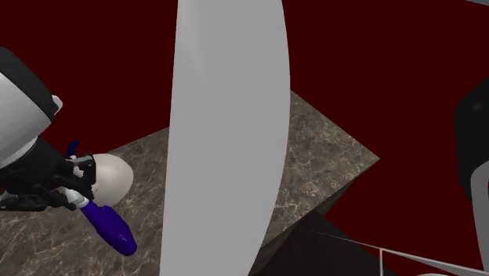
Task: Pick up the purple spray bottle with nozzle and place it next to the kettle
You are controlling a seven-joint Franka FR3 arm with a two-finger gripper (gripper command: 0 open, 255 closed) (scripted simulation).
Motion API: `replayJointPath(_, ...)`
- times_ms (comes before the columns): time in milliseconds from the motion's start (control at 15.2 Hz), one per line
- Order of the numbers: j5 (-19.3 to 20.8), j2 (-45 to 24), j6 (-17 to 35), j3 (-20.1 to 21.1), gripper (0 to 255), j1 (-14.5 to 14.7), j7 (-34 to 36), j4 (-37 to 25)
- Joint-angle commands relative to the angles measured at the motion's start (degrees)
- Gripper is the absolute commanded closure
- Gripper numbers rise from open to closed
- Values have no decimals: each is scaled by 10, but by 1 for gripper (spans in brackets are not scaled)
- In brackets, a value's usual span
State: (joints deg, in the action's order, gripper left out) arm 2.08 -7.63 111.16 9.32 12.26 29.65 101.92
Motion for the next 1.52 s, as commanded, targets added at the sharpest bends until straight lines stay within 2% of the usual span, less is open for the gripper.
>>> replayJointPath(0,1,-2,16,0,255,0,1,14)
replayJointPath(462,4,-17,70,0,255,1,4,53)
replayJointPath(990,4,-17,70,0,255,1,4,53)
replayJointPath(1056,4,-17,70,0,0,1,4,53)
replayJointPath(1386,4,-17,70,0,0,1,4,53)
replayJointPath(1452,3,-10,52,0,0,1,3,42)
